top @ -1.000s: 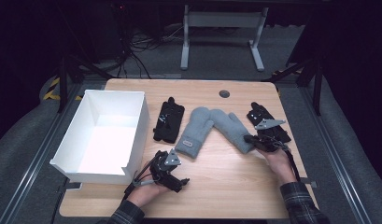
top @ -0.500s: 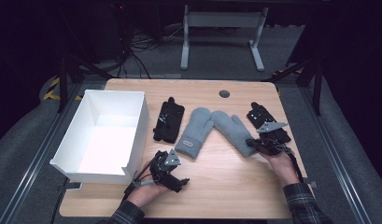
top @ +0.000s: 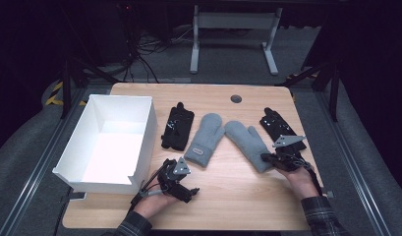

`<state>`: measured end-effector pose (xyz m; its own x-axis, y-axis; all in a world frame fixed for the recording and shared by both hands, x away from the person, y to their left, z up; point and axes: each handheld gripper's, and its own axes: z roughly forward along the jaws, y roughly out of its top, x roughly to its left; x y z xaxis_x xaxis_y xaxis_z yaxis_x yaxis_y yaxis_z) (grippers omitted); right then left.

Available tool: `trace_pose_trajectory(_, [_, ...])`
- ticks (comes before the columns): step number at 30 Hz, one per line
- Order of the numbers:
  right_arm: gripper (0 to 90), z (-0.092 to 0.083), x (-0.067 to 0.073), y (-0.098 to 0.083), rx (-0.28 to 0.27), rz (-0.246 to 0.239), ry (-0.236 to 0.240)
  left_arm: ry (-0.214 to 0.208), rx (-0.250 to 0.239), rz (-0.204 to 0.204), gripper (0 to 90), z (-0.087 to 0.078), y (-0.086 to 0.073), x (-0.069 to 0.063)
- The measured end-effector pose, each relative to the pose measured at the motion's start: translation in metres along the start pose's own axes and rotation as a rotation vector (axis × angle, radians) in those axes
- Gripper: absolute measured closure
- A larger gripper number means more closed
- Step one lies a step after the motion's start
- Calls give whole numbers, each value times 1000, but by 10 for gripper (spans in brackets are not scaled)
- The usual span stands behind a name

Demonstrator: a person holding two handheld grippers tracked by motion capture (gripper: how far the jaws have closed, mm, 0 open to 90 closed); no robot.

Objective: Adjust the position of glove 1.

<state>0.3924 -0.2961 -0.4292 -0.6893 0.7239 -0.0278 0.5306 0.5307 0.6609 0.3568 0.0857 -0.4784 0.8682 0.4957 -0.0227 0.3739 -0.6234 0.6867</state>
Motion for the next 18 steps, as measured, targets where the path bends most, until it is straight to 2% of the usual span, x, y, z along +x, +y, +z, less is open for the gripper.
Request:
trace_pose_trajectory(8, [900, -1, 10, 0, 2, -15, 40, 1, 0, -1, 2, 0, 0, 0])
trace_pose_trajectory(18, [900, 2, 32, 3, -6, -69, 129, 2, 0, -3, 2, 0, 0, 0])
